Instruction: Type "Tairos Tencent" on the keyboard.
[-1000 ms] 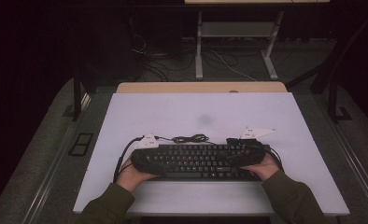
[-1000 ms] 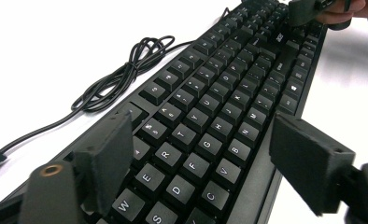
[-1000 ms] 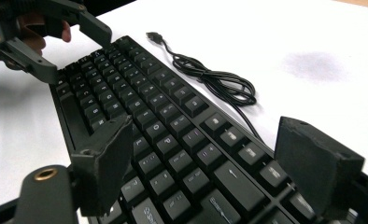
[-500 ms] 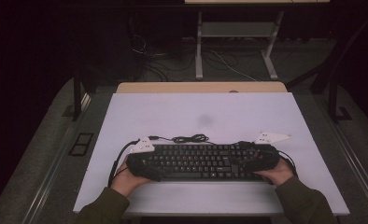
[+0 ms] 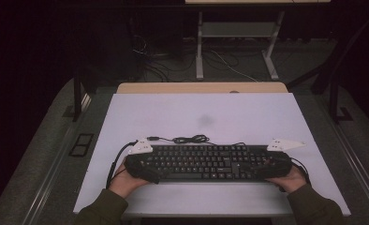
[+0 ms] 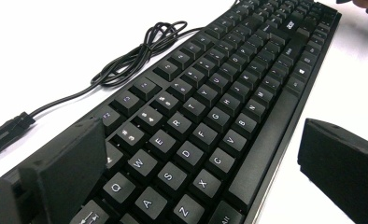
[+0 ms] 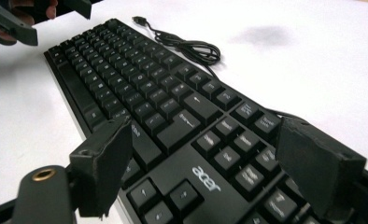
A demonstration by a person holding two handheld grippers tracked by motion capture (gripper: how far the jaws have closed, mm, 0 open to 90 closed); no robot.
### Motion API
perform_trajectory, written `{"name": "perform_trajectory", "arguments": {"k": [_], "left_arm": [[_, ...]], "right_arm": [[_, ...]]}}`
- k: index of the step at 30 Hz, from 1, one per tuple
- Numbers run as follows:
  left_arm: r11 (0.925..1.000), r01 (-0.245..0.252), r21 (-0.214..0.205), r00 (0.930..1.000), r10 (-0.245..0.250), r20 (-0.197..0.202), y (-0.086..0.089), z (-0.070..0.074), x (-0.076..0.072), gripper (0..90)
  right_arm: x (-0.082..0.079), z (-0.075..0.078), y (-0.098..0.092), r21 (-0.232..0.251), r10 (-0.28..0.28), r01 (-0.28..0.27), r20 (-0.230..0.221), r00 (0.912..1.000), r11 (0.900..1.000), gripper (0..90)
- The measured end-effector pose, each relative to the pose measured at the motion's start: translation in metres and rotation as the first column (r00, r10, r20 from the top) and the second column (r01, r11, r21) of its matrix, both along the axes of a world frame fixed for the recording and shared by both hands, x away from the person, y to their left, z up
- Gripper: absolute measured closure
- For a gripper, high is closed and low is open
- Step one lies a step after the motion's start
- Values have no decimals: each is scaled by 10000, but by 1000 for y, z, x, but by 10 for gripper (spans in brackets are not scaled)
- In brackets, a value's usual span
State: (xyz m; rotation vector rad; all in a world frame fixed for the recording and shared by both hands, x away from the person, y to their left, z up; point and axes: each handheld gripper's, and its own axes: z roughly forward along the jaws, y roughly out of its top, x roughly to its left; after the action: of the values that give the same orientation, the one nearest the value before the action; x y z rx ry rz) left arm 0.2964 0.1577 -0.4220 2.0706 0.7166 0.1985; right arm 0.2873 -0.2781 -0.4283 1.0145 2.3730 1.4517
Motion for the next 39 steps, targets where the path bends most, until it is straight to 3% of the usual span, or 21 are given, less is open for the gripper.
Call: {"name": "perform_trajectory", "arguments": {"k": [20,39], "left_arm": [[9999,-93,91,10000,92,37,2,-1,0,0],[9999,-98,-104,9999,99,116,5,1,0,0]], "right_arm": [[-18,-10,-27,189,-120,124,-206,9997,9997,182],[-19,-9,-28,129,-100,101,-69,9999,9999,181]]}}
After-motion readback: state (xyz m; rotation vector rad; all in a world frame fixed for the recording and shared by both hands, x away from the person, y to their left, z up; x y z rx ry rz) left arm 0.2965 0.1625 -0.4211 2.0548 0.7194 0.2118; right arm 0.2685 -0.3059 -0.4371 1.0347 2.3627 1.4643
